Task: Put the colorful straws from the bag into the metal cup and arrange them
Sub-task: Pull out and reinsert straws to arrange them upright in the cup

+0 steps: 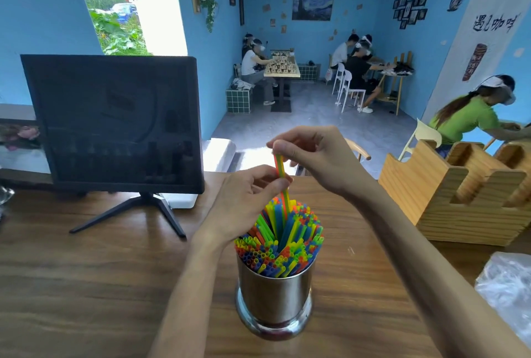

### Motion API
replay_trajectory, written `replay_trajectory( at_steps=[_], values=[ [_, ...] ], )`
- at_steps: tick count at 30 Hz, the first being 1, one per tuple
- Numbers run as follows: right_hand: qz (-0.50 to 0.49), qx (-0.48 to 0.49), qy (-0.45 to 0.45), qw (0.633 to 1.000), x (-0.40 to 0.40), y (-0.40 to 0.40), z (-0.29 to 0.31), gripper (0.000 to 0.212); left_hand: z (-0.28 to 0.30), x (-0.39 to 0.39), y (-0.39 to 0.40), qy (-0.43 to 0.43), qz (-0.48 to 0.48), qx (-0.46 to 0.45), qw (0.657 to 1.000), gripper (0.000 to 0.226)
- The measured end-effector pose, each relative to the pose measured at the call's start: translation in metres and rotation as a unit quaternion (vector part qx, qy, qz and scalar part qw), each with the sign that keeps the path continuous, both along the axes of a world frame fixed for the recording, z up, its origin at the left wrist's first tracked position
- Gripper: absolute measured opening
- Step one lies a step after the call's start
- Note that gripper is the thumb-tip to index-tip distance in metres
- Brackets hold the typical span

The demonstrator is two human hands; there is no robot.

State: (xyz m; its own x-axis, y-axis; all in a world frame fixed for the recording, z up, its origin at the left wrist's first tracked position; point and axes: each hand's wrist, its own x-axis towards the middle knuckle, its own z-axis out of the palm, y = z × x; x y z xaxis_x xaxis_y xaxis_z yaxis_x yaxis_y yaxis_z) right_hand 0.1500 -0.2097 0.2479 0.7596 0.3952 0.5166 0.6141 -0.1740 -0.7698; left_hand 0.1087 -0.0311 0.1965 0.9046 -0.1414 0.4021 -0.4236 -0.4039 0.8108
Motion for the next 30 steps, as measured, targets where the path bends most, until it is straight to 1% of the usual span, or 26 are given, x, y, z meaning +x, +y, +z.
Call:
replay_trajectory(
  at_steps=[2, 4, 6, 8, 10, 12, 15, 18, 20, 22, 24, 25, 28, 29, 30],
  values=[
    [0.017, 0.014, 0.023, 1.0, -0.003, -0.004, -0.005, 0.018, 0.002, -0.001, 0.004, -0.01, 0.0, -0.037, 0.999, 0.01],
    [0.047, -0.004, 0.067, 0.997, -0.005, -0.008, -0.015, 0.027, 0.01, -0.002, 0.006, -0.036, 0.003, -0.111, 0.993, 0.012],
    [0.087, -0.037, 0.105, 0.99, -0.009, -0.01, -0.026, 0.035, 0.019, -0.004, 0.007, -0.063, 0.026, -0.21, 0.975, 0.013],
    [0.104, -0.041, 0.119, 0.987, -0.012, -0.01, -0.034, 0.036, 0.027, -0.005, 0.008, -0.08, 0.054, -0.294, 0.951, 0.011],
    [0.094, -0.005, 0.122, 0.988, -0.013, -0.013, -0.034, 0.033, 0.031, -0.007, 0.009, -0.075, 0.068, -0.349, 0.931, 0.011],
    [0.084, 0.057, 0.135, 0.986, -0.011, -0.02, -0.032, 0.028, 0.031, -0.01, 0.01, -0.044, 0.061, -0.386, 0.919, 0.018],
    [0.069, 0.169, 0.197, 0.963, -0.005, -0.031, -0.024, 0.021, 0.024, -0.016, 0.014, 0.011, 0.012, -0.417, 0.909, 0.023],
    [0.06, 0.257, 0.247, 0.932, 0.001, -0.033, -0.015, 0.033, 0.016, -0.017, 0.017, 0.034, -0.008, -0.369, 0.929, 0.026],
    [0.055, 0.302, 0.245, 0.919, 0.004, -0.03, -0.009, 0.024, 0.011, -0.016, 0.015, 0.051, -0.023, -0.319, 0.946, 0.023],
    [0.046, 0.312, 0.212, 0.925, 0.003, -0.024, -0.004, 0.021, 0.007, -0.016, 0.009, 0.057, -0.013, -0.222, 0.973, 0.021],
    [0.031, 0.281, 0.149, 0.948, 0.001, -0.016, -0.002, 0.021, 0.003, -0.015, 0.002, 0.045, 0.0, -0.114, 0.992, 0.021],
    [0.016, 0.254, 0.115, 0.96, -0.001, -0.013, -0.003, 0.02, 0.002, -0.015, -0.001, 0.041, -0.005, -0.077, 0.996, 0.022],
    [-0.017, 0.141, 0.049, 0.989, -0.008, -0.005, -0.013, 0.018, -0.001, -0.016, -0.002, 0.072, -0.021, 0.033, 0.997, 0.037],
    [-0.018, 0.101, 0.043, 0.994, -0.012, -0.003, -0.019, 0.019, -0.002, -0.017, 0.001, 0.088, -0.018, 0.069, 0.994, 0.039],
    [-0.017, 0.065, 0.04, 0.997, -0.015, -0.002, -0.026, 0.02, -0.003, -0.017, 0.005, 0.099, -0.012, 0.087, 0.991, 0.037]
  ],
)
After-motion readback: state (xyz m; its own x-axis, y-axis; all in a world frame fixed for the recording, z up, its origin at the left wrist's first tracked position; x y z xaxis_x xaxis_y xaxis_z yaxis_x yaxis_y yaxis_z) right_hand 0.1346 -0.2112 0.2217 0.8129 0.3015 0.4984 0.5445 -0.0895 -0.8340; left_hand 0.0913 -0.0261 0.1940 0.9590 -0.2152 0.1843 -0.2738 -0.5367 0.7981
